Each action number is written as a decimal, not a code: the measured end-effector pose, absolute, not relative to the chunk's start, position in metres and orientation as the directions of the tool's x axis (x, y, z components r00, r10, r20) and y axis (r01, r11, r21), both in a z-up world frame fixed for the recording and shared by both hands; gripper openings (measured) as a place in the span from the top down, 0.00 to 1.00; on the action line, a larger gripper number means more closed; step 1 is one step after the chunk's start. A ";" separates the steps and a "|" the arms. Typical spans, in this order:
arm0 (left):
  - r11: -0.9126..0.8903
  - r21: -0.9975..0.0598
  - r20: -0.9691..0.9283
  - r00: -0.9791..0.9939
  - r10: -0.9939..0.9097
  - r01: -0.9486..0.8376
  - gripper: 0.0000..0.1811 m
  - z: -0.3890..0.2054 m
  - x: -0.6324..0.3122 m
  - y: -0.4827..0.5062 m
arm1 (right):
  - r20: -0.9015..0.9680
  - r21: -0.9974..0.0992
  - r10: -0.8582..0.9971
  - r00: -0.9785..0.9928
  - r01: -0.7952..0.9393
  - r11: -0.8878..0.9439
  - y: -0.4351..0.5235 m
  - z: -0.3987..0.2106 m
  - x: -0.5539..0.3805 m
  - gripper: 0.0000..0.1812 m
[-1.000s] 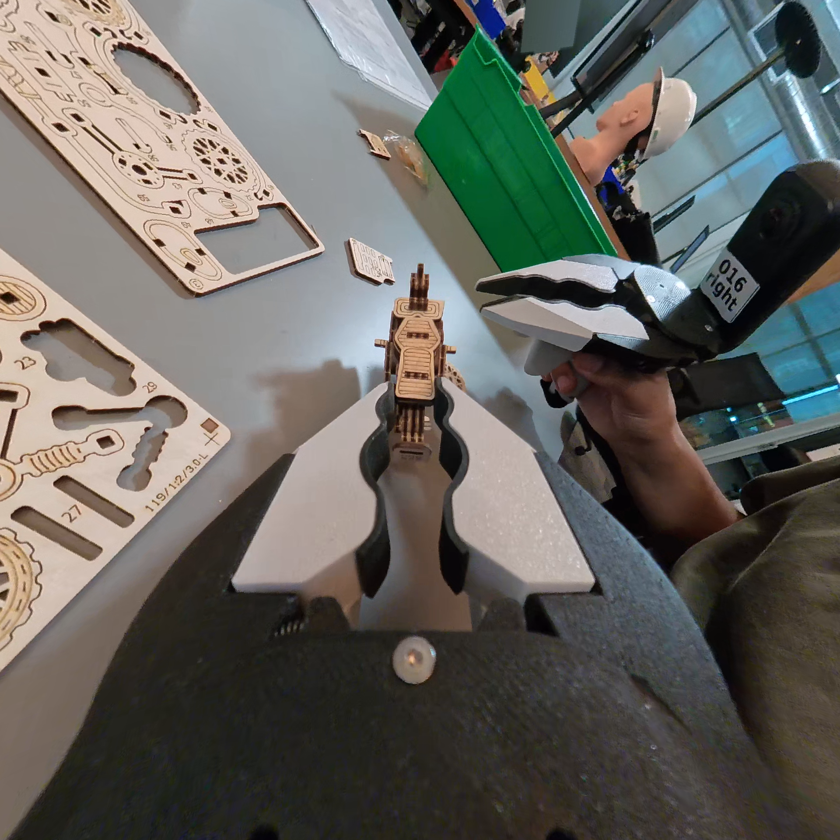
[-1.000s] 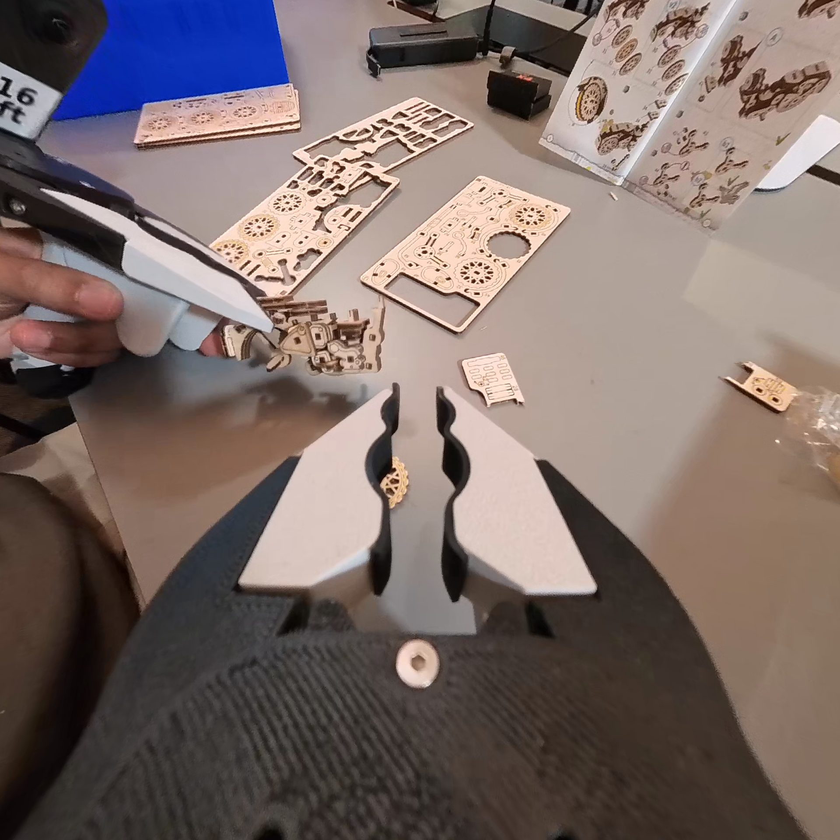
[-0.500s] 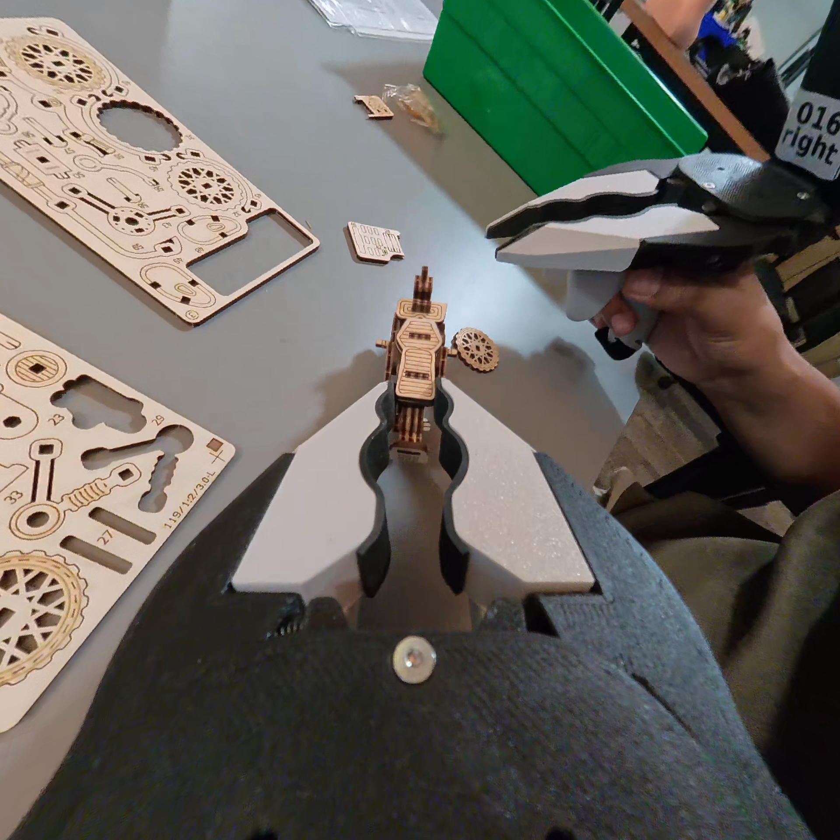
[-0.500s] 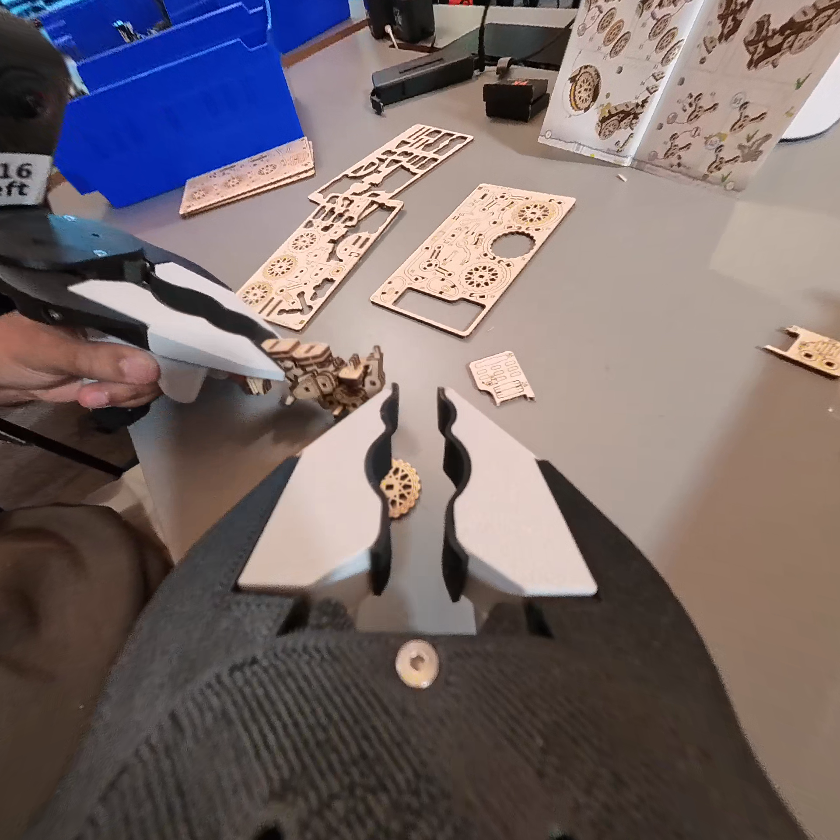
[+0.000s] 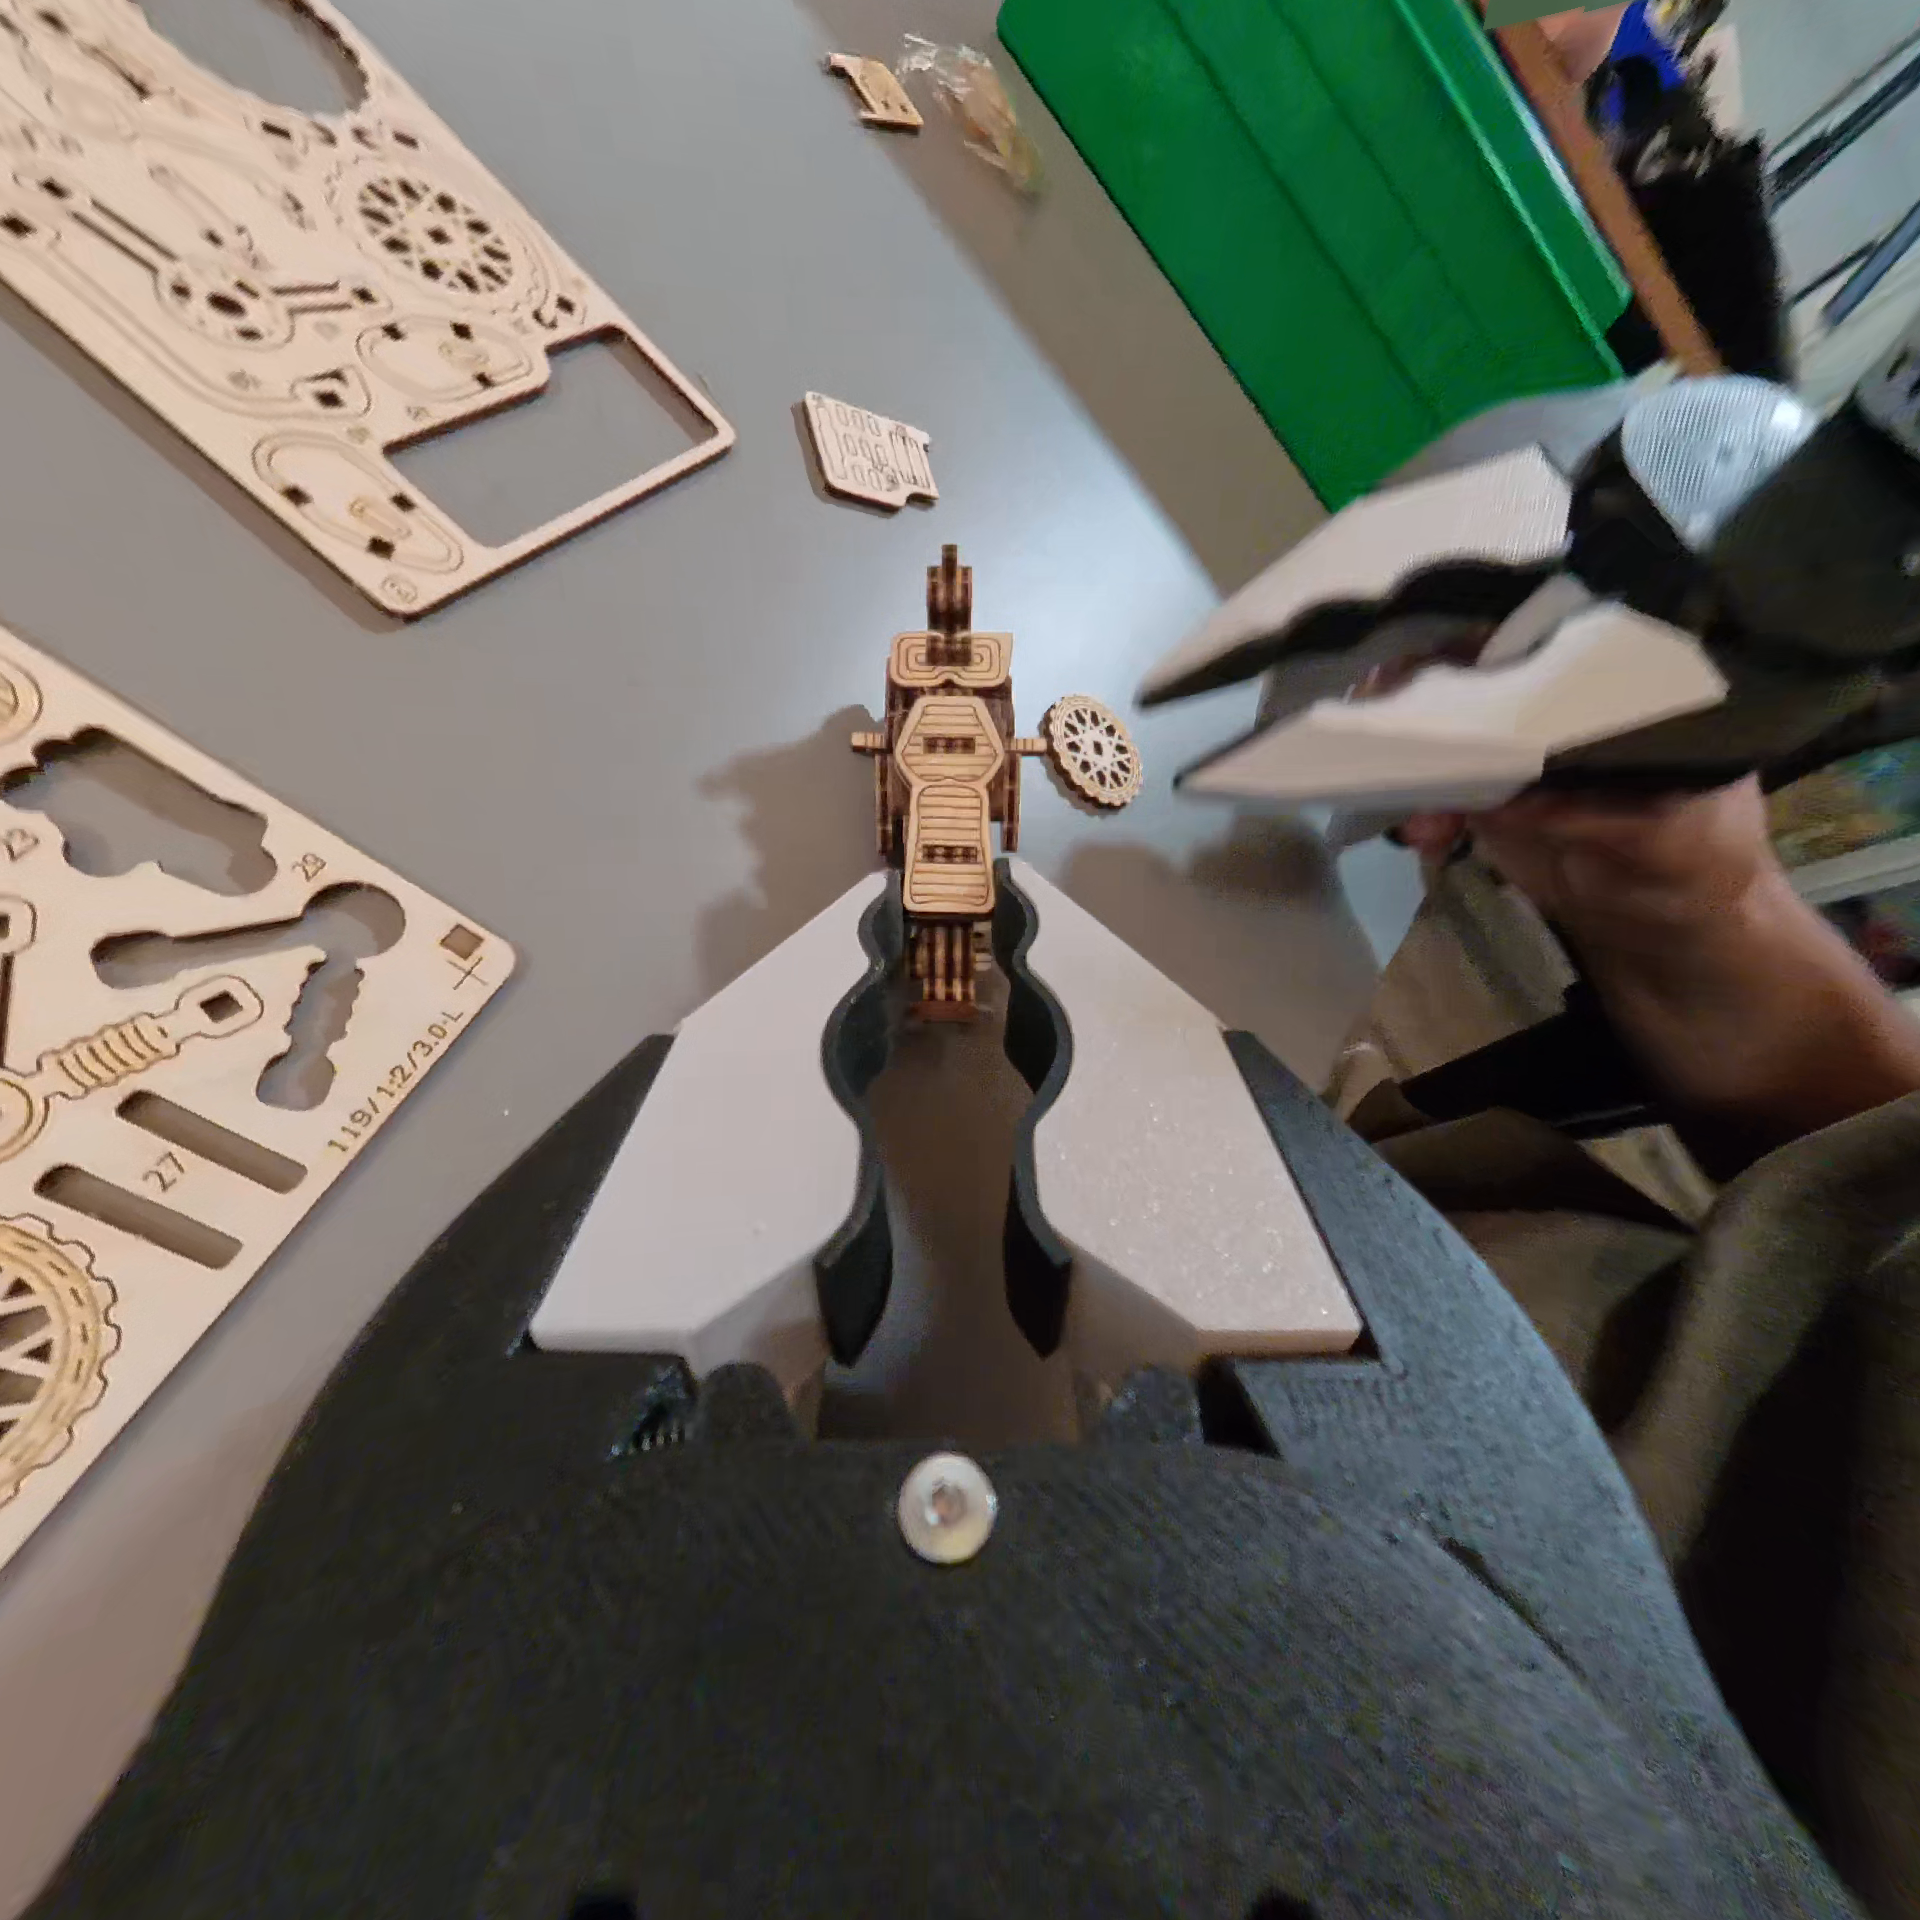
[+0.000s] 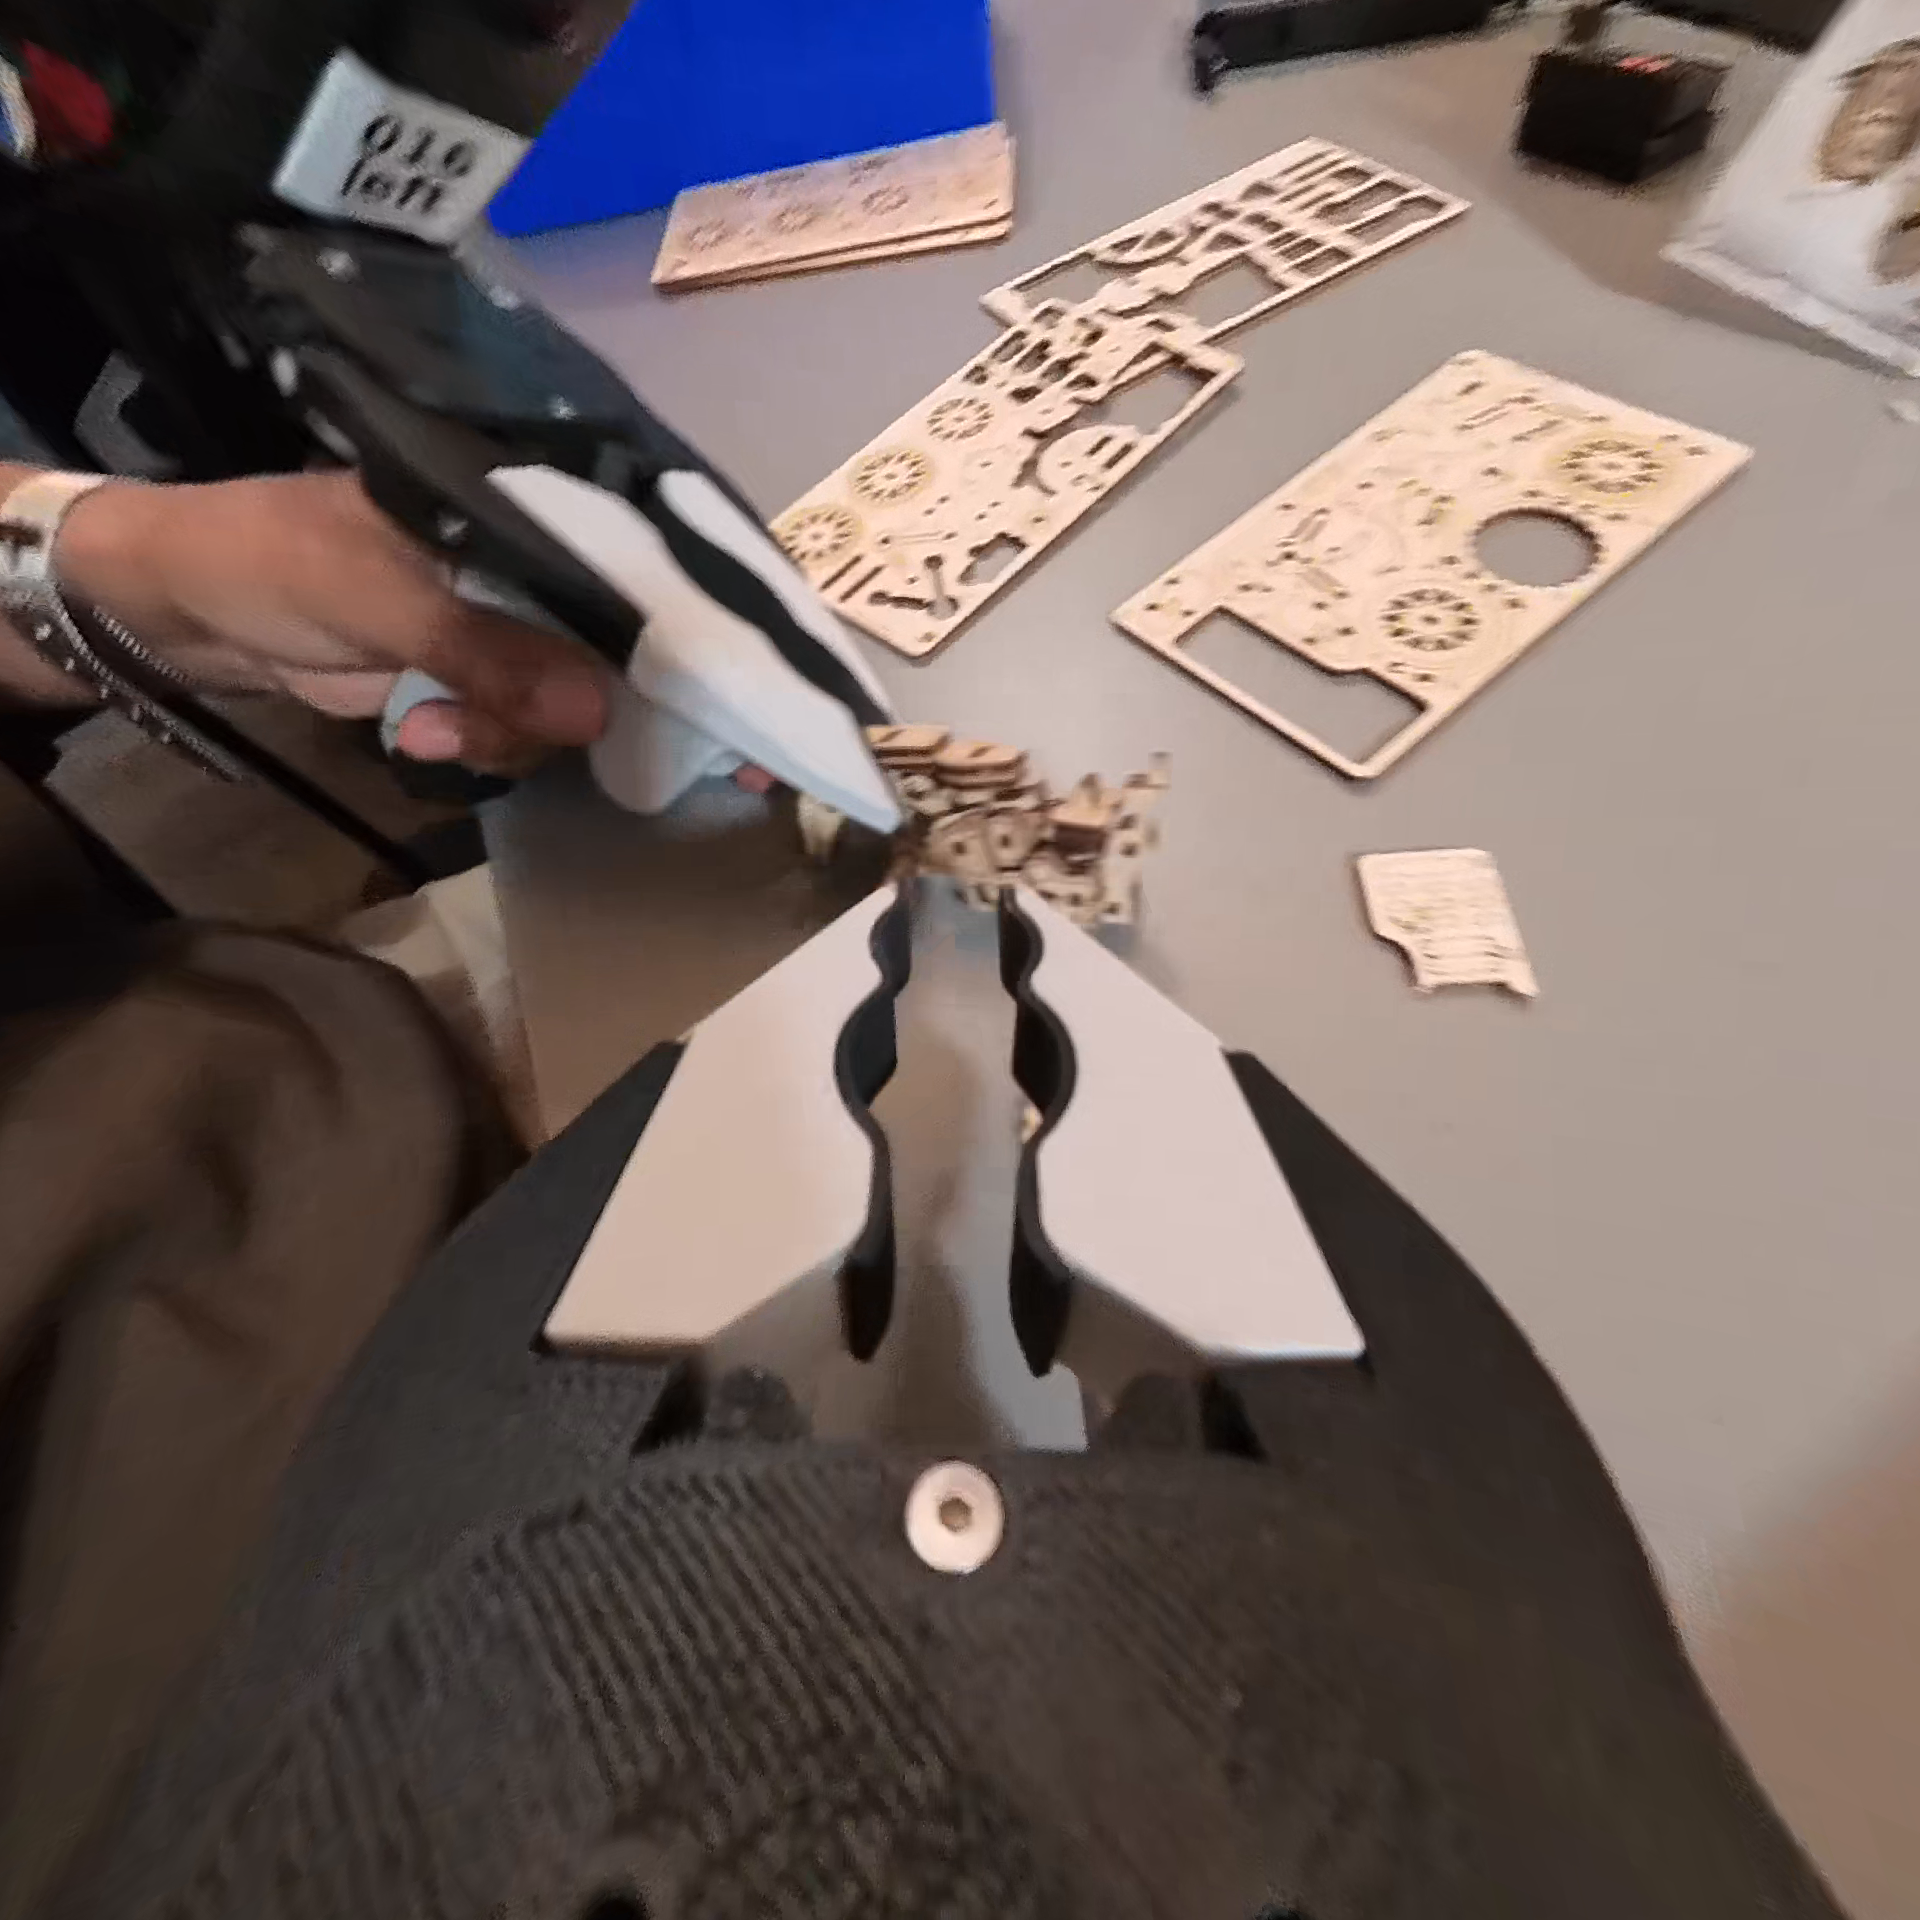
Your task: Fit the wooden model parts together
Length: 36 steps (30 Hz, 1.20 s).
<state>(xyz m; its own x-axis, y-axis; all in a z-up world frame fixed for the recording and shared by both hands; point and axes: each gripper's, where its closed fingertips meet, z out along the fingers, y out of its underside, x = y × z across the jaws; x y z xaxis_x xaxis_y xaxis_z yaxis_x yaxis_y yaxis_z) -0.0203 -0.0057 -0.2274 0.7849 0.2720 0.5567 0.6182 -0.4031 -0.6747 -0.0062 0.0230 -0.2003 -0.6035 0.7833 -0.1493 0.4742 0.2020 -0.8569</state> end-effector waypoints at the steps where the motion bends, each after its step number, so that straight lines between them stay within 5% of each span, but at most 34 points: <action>1: -0.386 -0.658 0.590 0.761 0.269 0.646 0.91 -0.227 -0.021 -0.006 | -0.140 -0.848 0.774 -0.618 0.478 0.228 0.014 -0.204 -0.004 0.92; 12: -0.351 -0.639 0.631 0.728 0.269 0.684 0.91 -0.225 -0.024 -0.006 | 0.041 -0.764 0.808 -0.588 0.502 0.404 -0.008 -0.236 -0.011 0.93; 36: -0.357 -0.644 0.625 0.734 0.266 0.677 0.91 -0.226 -0.021 -0.006 | 0.016 -0.753 0.801 -0.599 0.520 0.403 -0.012 -0.240 -0.008 0.99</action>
<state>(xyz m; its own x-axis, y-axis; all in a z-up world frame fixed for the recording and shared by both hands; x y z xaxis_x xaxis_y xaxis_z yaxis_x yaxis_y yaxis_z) -0.0205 -0.0061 -0.2256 0.7342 0.2656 0.6249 0.6770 -0.3566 -0.6439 -0.0081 -0.0123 -0.2401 -0.5986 0.8009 0.0156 0.5197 0.4031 -0.7533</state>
